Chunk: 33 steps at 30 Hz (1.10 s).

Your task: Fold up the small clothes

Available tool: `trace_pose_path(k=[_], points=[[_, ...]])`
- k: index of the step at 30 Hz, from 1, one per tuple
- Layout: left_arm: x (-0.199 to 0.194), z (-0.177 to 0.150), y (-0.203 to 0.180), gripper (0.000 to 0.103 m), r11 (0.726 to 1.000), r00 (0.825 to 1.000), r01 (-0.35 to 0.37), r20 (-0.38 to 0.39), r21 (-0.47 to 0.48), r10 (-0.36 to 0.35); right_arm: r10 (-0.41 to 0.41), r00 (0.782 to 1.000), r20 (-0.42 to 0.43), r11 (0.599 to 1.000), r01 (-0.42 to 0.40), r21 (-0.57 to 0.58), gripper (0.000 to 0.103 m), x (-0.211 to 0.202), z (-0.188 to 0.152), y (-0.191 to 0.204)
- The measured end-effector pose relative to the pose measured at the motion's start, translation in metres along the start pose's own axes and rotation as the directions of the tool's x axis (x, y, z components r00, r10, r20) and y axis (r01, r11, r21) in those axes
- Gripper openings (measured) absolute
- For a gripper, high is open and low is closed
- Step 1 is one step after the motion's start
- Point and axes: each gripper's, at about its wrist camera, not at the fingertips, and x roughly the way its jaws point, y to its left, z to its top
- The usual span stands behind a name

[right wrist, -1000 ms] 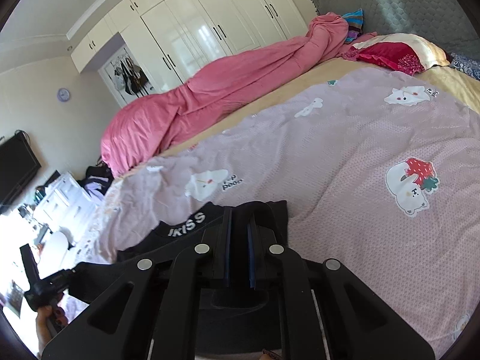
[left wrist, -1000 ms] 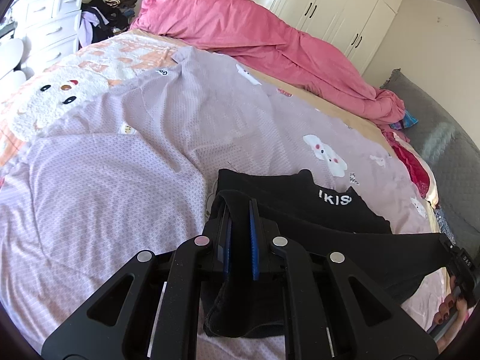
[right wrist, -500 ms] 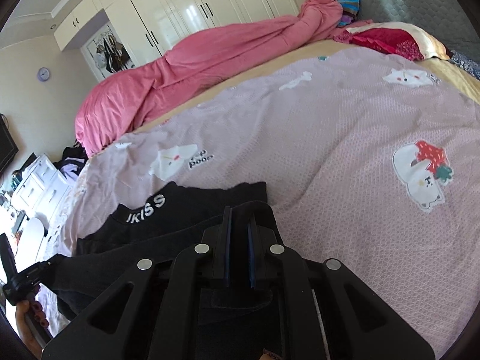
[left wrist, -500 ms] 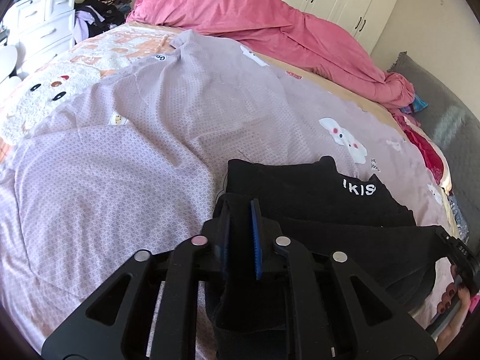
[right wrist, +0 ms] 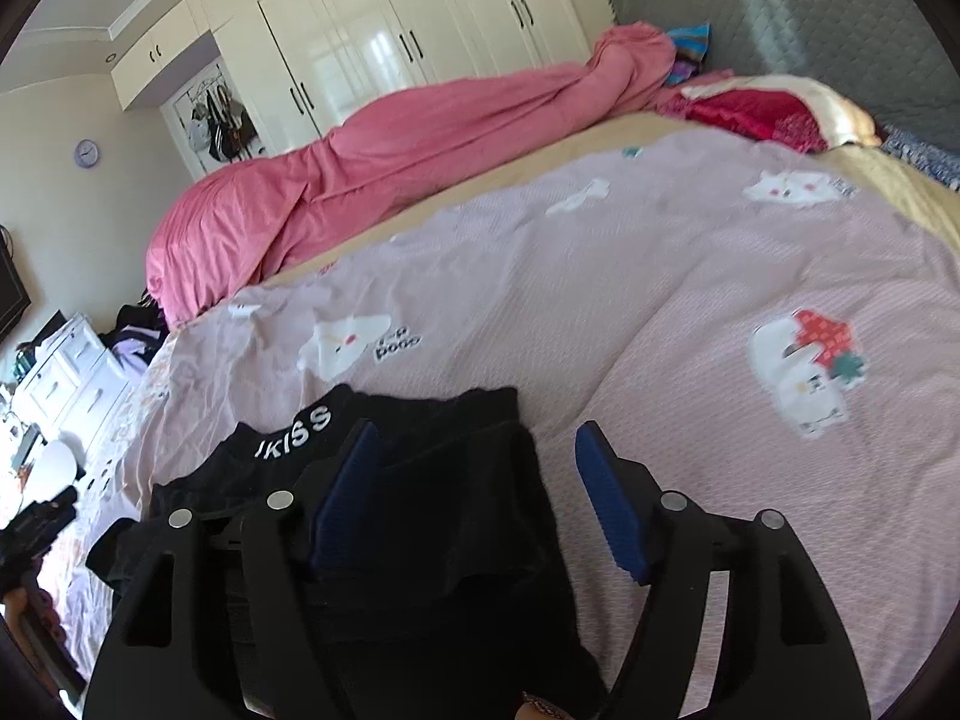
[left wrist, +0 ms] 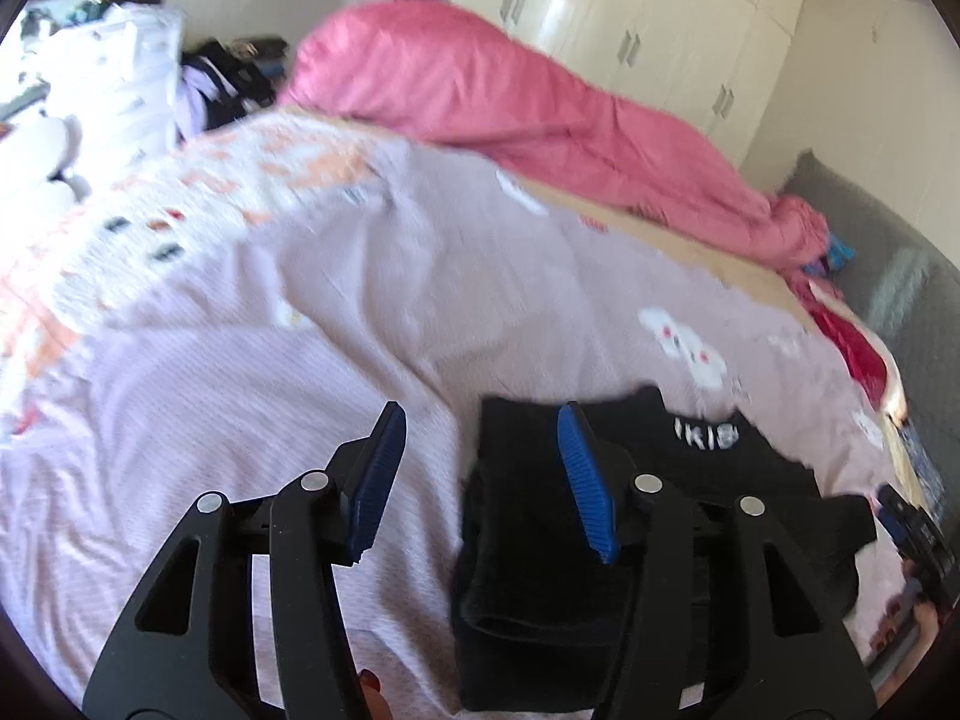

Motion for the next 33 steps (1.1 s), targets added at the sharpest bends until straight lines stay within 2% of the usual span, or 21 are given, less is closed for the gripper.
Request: trace_pose_path(k=[4,8,10,12,14,16,19,22,24,26,29,33], points=[[-0.025,-0.003,0.004,0.045,1.000,0.999,0.009,0.044,0.007,-0.009,0.022,0.999,0.036,1.000,-0.021,-0.022,0.067,-0.021,0.000,0.002],[-0.045,-0.014,-0.005,0.041,0.997,0.999,0.029,0.043,0.078,-0.032,0.054,0.998,0.043,0.993,-0.049,-0.107,0.067,-0.039,-0.008,0.017],[-0.044,-0.021,-0.012,0.036,0.993,0.997,0.078,-0.005,0.090,-0.078,0.067,0.997,0.029,0.986,-0.062,-0.157,0.066,-0.044,-0.015,0.026],[-0.039,-0.028,-0.021,0.033,0.988,0.993,0.116,-0.049,0.099,-0.112,0.089,0.996,-0.008,0.972,-0.089,-0.215,0.053,-0.047,-0.023,0.037],[-0.035,-0.037,-0.034,0.029,0.982,0.988,0.138,-0.082,0.127,-0.128,0.104,0.994,-0.043,0.957,-0.112,-0.267,0.036,-0.046,-0.030,0.048],[-0.028,-0.050,-0.051,0.028,0.967,0.972,0.192,-0.166,0.167,-0.164,0.113,0.990,-0.087,0.935,-0.136,-0.327,0.029,-0.045,-0.037,0.061],[-0.015,-0.070,-0.070,0.023,0.944,0.941,0.245,-0.289,0.220,-0.177,0.140,0.974,-0.179,0.904,-0.200,-0.379,0.028,-0.037,-0.050,0.078],[-0.001,-0.086,-0.078,0.021,0.933,0.933,0.220,-0.339,0.286,-0.116,0.119,0.961,-0.248,0.871,-0.221,-0.439,0.028,-0.029,-0.066,0.091],[0.005,-0.092,-0.080,0.021,0.930,0.931,0.216,-0.350,0.297,-0.105,0.102,0.955,-0.279,0.864,-0.224,-0.451,0.028,-0.023,-0.074,0.095],[0.007,-0.092,-0.080,0.021,0.931,0.932,0.222,-0.343,0.291,-0.115,0.094,0.949,-0.300,0.868,-0.225,-0.442,0.029,-0.015,-0.080,0.095],[0.011,-0.089,-0.078,0.021,0.936,0.948,0.187,-0.306,0.299,-0.092,0.062,0.944,-0.324,0.888,-0.200,-0.414,0.029,0.003,-0.087,0.091],[0.019,-0.082,-0.075,0.021,0.945,0.949,0.180,-0.300,0.274,-0.094,0.059,0.954,-0.293,0.897,-0.180,-0.404,0.029,0.008,-0.085,0.089]])
